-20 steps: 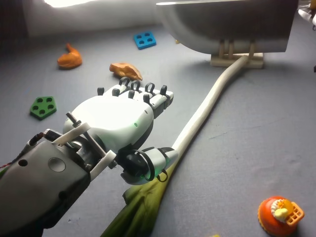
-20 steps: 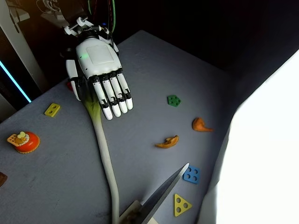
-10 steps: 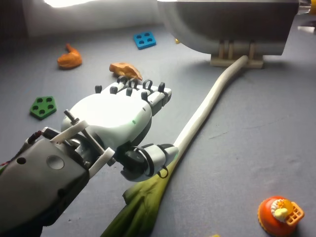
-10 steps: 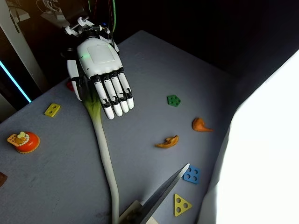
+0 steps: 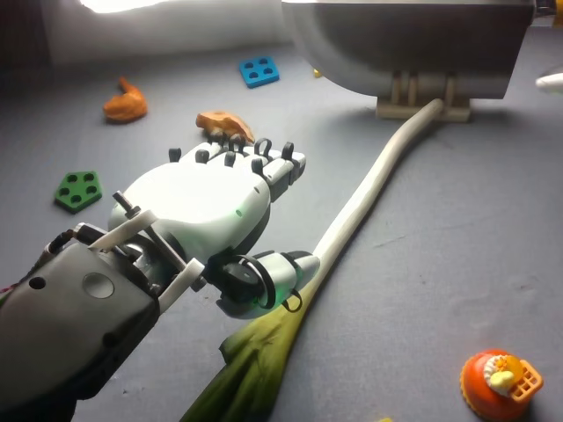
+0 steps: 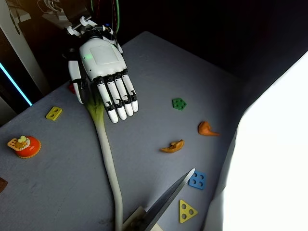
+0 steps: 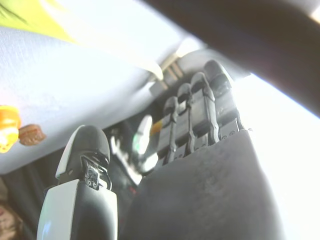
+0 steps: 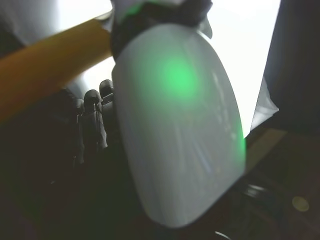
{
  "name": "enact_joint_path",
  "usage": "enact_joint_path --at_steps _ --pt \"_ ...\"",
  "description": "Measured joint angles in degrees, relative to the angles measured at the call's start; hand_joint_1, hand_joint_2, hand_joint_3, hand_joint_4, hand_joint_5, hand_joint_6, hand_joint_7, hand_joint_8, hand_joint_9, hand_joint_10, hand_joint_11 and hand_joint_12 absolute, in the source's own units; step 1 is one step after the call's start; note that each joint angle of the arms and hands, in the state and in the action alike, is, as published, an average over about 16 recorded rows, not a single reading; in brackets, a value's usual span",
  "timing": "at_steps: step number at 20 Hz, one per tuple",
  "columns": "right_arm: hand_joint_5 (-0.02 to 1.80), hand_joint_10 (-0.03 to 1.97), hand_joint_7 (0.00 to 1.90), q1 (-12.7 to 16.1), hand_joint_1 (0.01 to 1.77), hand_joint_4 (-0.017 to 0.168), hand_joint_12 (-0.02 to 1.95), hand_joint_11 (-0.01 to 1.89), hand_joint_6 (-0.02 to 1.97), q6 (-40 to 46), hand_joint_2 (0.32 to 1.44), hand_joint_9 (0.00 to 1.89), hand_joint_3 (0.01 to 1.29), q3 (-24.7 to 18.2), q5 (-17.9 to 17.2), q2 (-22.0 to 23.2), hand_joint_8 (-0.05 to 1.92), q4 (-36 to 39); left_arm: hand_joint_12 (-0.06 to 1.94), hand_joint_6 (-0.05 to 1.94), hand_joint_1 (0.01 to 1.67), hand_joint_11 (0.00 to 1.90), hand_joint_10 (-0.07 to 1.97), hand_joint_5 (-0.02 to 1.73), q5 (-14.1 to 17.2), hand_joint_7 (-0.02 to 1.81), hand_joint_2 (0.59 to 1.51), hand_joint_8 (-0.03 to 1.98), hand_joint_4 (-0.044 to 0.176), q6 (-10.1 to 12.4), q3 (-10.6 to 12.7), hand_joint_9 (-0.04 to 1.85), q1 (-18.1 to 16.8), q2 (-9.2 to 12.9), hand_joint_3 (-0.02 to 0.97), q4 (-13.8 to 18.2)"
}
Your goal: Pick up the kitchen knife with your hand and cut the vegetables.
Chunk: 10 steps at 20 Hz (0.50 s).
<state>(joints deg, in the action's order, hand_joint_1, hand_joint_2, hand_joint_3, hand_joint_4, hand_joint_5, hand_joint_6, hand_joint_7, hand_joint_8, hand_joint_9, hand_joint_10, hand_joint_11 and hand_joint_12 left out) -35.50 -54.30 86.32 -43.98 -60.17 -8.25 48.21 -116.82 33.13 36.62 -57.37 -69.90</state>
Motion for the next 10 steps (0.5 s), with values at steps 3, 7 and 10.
enact_joint_path --at_steps 3,7,10 --pt "0.02 0.0 0.01 1.08 0.82 0.064 0.0 0.01 0.02 -1.71 0.85 0.01 0.02 -8.64 1.78 6.05 0.02 0.27 0.54 0.01 0.42 0.02 0.02 0.11 0.3 0.14 1.318 0.01 0.007 0.02 -0.11 0.12 -0.21 0.01 -0.008 -0.19" --pt "0.03 0.01 0.04 2.08 0.74 0.056 0.09 0.01 0.01 -4.09 0.9 0.03 0.02 -19.16 3.77 13.8 0.02 0.09 0.55 0.01 0.44 0.02 0.02 0.11 0.8 0.15 1.318 0.01 0.007 0.04 -0.48 0.12 -0.72 0.02 -0.008 -0.63" --pt "0.07 0.03 0.08 2.33 0.66 0.044 0.32 0.01 0.02 -5.52 0.96 0.07 0.02 -25.5 5.31 18.67 0.02 -0.13 0.56 0.01 0.46 0.02 0.02 0.12 1.19 0.16 1.316 0.01 0.007 0.03 -1.01 0.13 -1.28 0.03 -0.008 -1.01"
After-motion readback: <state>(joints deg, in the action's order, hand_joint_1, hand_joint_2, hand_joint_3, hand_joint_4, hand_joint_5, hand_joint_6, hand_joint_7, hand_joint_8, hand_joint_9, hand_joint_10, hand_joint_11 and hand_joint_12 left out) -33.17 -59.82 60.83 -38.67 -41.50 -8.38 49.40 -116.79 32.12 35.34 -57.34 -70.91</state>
